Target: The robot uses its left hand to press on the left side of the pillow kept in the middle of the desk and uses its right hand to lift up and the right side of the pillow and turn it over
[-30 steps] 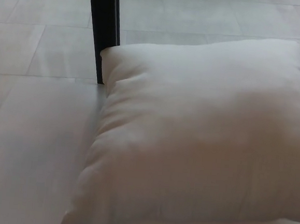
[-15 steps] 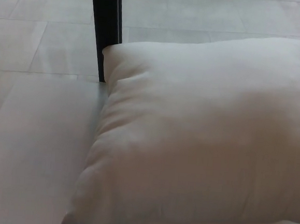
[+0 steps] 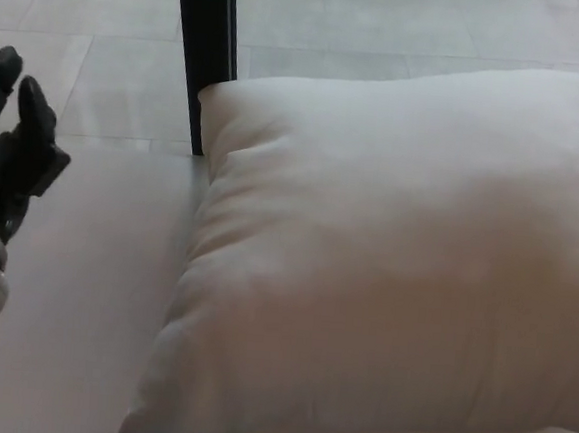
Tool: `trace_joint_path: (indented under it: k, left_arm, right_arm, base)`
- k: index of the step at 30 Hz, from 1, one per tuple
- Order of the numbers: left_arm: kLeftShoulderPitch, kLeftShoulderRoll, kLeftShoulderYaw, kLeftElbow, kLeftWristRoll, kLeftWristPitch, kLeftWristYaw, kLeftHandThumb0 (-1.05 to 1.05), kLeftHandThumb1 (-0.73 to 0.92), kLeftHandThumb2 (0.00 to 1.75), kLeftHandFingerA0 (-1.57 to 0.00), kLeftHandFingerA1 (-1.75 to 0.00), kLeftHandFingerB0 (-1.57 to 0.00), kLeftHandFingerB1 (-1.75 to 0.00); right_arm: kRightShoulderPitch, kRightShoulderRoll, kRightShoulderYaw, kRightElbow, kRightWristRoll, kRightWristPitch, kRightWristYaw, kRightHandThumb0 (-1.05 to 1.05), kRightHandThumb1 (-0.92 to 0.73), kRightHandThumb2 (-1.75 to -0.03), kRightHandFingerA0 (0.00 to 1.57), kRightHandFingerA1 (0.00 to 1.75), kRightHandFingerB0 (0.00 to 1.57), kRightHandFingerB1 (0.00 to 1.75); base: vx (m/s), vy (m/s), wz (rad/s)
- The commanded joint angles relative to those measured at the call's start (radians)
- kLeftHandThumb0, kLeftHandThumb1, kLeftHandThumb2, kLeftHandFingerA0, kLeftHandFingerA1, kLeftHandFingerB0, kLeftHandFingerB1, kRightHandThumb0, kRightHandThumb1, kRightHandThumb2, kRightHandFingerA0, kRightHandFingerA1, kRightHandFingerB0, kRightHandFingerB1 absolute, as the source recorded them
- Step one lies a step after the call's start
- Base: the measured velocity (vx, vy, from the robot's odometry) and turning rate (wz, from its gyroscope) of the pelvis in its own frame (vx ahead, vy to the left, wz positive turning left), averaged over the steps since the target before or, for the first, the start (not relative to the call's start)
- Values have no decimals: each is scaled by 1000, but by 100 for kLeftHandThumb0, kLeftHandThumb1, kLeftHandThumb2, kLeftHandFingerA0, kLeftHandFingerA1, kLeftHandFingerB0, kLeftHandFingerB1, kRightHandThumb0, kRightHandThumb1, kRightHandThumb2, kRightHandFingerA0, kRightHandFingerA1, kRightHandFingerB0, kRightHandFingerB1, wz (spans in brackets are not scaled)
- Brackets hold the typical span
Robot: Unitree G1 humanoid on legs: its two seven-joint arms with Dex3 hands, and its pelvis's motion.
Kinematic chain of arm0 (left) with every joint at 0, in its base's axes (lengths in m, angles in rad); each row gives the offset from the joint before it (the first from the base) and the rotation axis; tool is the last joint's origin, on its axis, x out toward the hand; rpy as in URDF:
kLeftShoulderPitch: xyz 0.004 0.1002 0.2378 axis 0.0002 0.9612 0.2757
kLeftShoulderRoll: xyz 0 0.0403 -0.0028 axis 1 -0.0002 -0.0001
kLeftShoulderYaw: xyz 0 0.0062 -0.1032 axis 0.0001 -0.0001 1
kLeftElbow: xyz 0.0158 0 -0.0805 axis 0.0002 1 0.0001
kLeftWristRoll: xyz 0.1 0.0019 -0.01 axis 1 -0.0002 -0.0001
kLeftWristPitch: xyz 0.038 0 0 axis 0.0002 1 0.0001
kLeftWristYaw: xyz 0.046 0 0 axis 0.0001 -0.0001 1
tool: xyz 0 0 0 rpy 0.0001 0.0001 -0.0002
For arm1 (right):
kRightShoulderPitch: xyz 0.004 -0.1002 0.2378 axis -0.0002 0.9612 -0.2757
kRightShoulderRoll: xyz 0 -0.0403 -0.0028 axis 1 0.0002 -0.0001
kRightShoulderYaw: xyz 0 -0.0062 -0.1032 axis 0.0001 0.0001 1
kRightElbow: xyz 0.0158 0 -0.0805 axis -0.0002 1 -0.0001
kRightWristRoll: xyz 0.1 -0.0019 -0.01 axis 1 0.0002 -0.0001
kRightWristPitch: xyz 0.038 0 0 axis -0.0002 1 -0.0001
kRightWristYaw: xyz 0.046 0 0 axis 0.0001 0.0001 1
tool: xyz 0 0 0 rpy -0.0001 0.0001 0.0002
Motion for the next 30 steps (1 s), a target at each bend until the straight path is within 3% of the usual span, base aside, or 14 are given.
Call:
trace_joint_path:
  k: [1,4,5,6,7,8,9,11,12,20,21,22,25,30]
  left_arm:
    - [-16,13,-140,-11,34,372,51,-85,62,102,-3,-53,-6,-27]
    - [-16,9,-177,16,16,411,23,-87,68,107,0,-45,-8,-22]
    - [-17,-11,-201,38,19,411,20,-78,64,106,0,-48,-4,-31]
    - [-17,-16,-229,52,28,407,11,-86,82,68,-5,-46,-4,-27]
    - [-23,-23,-248,64,36,418,16,-86,83,68,-6,-45,-6,-27]
    - [-28,-40,-268,78,46,424,29,-85,67,106,-3,-52,-10,-34]
    - [-30,-44,-283,90,48,424,23,-83,86,68,-4,-44,-4,-27]
    - [-37,-42,-319,111,56,427,7,-88,88,67,-4,-45,-4,-28]
    - [-56,-25,-372,145,77,463,-13,-86,66,111,-1,-44,-3,-25]
    - [-98,-21,-402,265,-20,557,-130,-95,71,112,0,-37,0,-14]
    - [-104,-24,-425,277,-11,547,-139,-95,88,68,0,-27,0,-17]
    - [-102,-42,-431,282,-15,541,-139,-93,68,111,0,-35,0,-15]
    - [-116,-80,-462,299,-23,518,-164,-105,76,116,0,-29,0,-3]
    - [-124,-140,-443,321,-27,518,-127,-97,78,115,0,-32,0,-8]
  right_arm:
    - [-3,-5,154,48,-51,102,83,-105,-77,-119,0,12,0,0]
    - [-7,-3,208,56,-73,89,101,-105,-76,-120,0,11,0,0]
    - [-20,24,221,57,-65,98,85,-105,-76,-119,0,10,0,0]
    - [-26,36,234,52,-64,104,76,-105,-75,-118,0,11,0,0]
    - [-28,43,246,48,-66,105,68,-105,-74,-118,0,11,0,0]
    - [-33,44,275,46,-76,102,83,-105,-77,-121,0,11,0,0]
    - [-37,51,288,44,-78,102,81,-105,-77,-120,0,12,0,0]
    - [-45,62,312,43,-83,104,73,-105,-78,-120,0,12,0,0]
    - [-59,70,340,54,-97,111,65,-105,-76,-119,0,13,0,0]
    - [-110,83,399,101,-112,156,31,-105,-76,-118,0,13,0,1]
    - [-119,84,407,113,-117,158,34,-105,-75,-118,0,13,0,1]
    - [-130,89,413,127,-118,163,32,-104,-75,-117,0,14,0,2]
    - [-161,112,442,155,-140,157,13,-105,-76,-118,1,18,2,3]
    - [-219,145,461,208,-141,191,4,-104,-73,-118,0,19,0,4]
  base:
    - [0,0,0]
    - [0,0,0]
    - [0,0,0]
    - [0,0,0]
    - [0,0,0]
    - [0,0,0]
    - [0,0,0]
    - [0,0,0]
    - [0,0,0]
    - [0,0,0]
    - [0,0,0]
    - [0,0,0]
    - [0,0,0]
    - [0,0,0]
